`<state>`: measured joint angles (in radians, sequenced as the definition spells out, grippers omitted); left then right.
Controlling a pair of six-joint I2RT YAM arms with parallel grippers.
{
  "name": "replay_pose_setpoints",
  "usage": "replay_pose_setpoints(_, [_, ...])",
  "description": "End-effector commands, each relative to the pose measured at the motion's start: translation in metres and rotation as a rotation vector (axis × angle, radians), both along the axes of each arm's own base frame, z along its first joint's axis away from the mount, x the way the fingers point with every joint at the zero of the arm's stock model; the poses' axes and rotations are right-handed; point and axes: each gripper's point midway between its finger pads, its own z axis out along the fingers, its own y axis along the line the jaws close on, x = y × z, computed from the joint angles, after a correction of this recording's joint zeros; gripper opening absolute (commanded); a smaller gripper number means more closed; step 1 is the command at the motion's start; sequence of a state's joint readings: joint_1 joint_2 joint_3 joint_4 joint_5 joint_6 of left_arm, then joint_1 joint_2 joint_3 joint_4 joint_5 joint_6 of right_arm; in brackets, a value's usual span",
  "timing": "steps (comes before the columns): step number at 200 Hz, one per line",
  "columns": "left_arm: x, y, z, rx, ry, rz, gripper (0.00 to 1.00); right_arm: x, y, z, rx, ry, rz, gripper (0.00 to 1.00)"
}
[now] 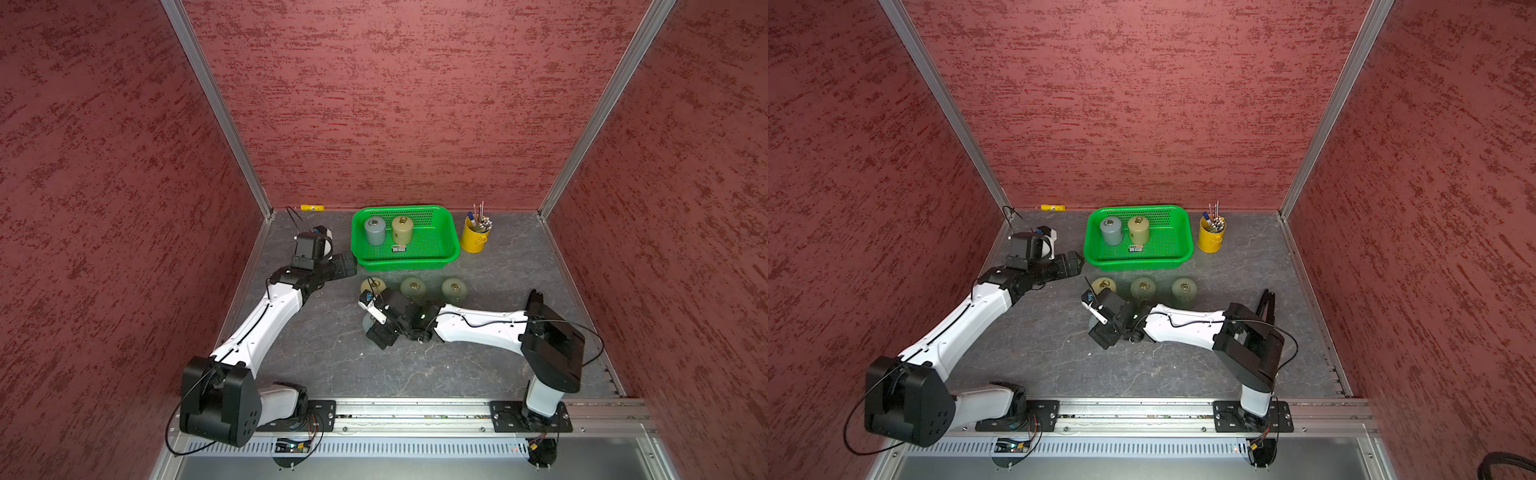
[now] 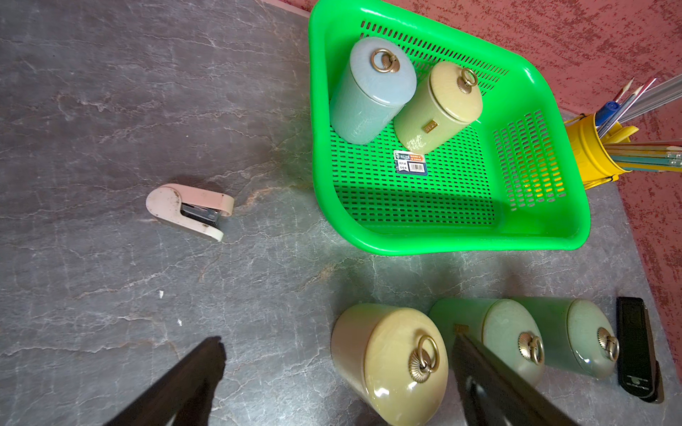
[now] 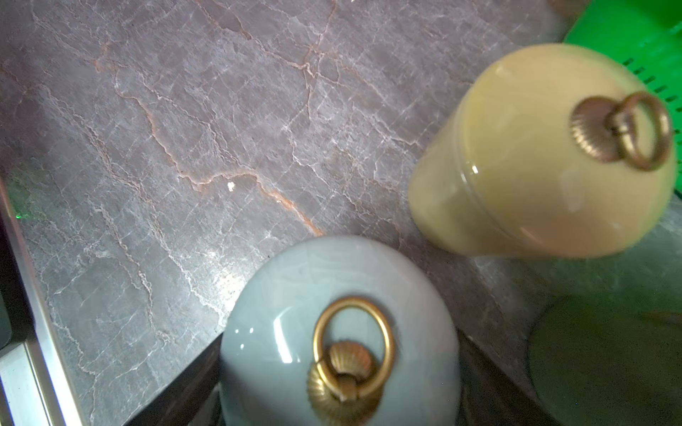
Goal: Take the tea canister out of the basket
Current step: Place the tea canister at the center of the board.
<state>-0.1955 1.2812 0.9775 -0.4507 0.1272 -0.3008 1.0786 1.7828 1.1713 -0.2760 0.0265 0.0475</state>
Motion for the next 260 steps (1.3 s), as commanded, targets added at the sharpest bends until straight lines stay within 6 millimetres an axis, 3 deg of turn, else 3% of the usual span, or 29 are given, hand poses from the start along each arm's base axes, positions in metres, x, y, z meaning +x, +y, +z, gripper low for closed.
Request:
replay_pose_setpoints(1, [0.003,0.0,0.0,-0.01,-0.008,0.002,1.0,0.008,0.019,0.025,0.064,-0.072,0.005,0.74])
replay_pose_setpoints(38, [0.004,0.001,-0.002,-0.007,-0.003,0.002,1.0,0.005,0.022,0.029,0.072,-0.088,0.016,0.98])
replay_pose_setpoints(75, [0.003,0.0,-0.006,-0.003,0.006,0.002,1.0,0.004,0.026,0.049,0.139,-0.109,0.023,0.99])
replay_pose_setpoints(149, [0.003,0.003,0.001,0.005,-0.013,0.01,1.0,0.014,0.011,0.131,0.296,-0.273,-0.018,0.99])
replay_pose_setpoints(178, [0.002,0.001,0.001,-0.006,-0.012,0.003,1.0,0.047,-0.006,0.157,0.311,-0.287,-0.124,0.99])
replay_pose_setpoints(222, [-0.001,-0.002,0.004,0.01,-0.014,-0.023,1.0,0.119,-0.026,0.186,0.182,-0.218,-0.275,0.99])
replay_pose_setpoints(247, [-0.004,-0.005,0.005,0.022,-0.016,-0.042,1.0,0.16,-0.042,0.192,0.134,-0.193,-0.369,0.99])
replay_pose_setpoints(260, [-0.006,-0.006,0.005,0.023,-0.023,-0.05,1.0,0.181,-0.051,0.182,0.098,-0.141,-0.425,0.99])
